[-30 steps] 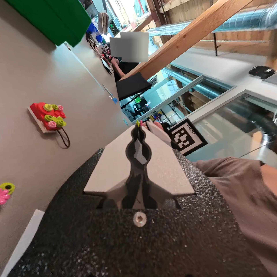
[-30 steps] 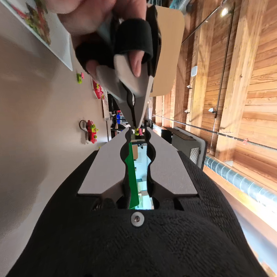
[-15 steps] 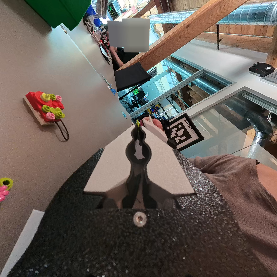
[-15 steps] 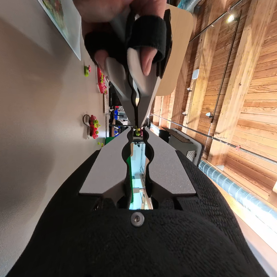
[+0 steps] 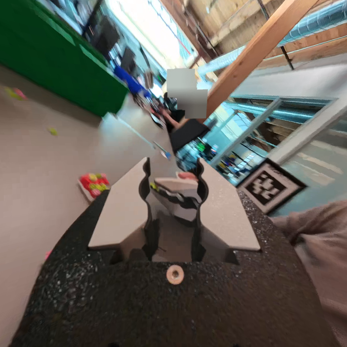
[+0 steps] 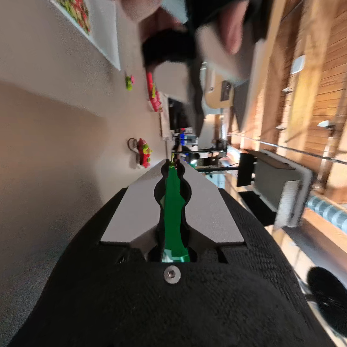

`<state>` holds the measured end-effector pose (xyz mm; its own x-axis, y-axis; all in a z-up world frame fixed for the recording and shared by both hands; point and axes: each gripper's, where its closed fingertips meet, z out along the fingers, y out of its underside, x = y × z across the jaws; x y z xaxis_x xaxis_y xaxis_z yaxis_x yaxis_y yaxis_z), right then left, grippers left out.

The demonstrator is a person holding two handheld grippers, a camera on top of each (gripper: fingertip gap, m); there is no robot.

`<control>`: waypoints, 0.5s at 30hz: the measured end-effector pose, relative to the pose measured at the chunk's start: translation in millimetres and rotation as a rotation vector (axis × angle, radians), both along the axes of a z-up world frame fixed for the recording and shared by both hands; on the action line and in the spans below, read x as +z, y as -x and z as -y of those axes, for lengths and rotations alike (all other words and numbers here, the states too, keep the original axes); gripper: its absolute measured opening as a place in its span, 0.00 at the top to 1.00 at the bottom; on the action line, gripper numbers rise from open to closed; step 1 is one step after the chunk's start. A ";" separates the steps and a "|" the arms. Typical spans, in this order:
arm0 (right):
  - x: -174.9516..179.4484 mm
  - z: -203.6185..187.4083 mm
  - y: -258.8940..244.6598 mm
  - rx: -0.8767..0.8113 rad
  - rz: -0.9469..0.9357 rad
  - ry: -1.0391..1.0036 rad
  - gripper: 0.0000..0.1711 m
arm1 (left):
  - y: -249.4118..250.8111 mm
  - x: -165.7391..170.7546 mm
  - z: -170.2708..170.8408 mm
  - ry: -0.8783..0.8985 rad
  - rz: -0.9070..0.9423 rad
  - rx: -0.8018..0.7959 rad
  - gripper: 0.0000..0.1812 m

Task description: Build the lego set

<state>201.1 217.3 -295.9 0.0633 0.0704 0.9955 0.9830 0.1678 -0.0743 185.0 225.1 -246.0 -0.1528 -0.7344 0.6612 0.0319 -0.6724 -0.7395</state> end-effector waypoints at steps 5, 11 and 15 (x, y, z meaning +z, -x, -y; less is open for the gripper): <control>-32.0 -9.4 -11.8 -0.007 -0.119 0.306 0.96 | 48.7 30.1 -56.6 -0.387 0.057 0.536 0.69; -50.0 -7.8 -12.9 0.034 -0.161 0.564 0.96 | 75.2 29.8 -80.0 -0.438 0.049 0.718 0.70; -49.2 -3.8 -7.0 0.058 -0.160 0.698 0.92 | 76.6 28.8 -82.2 -0.449 0.043 0.742 0.70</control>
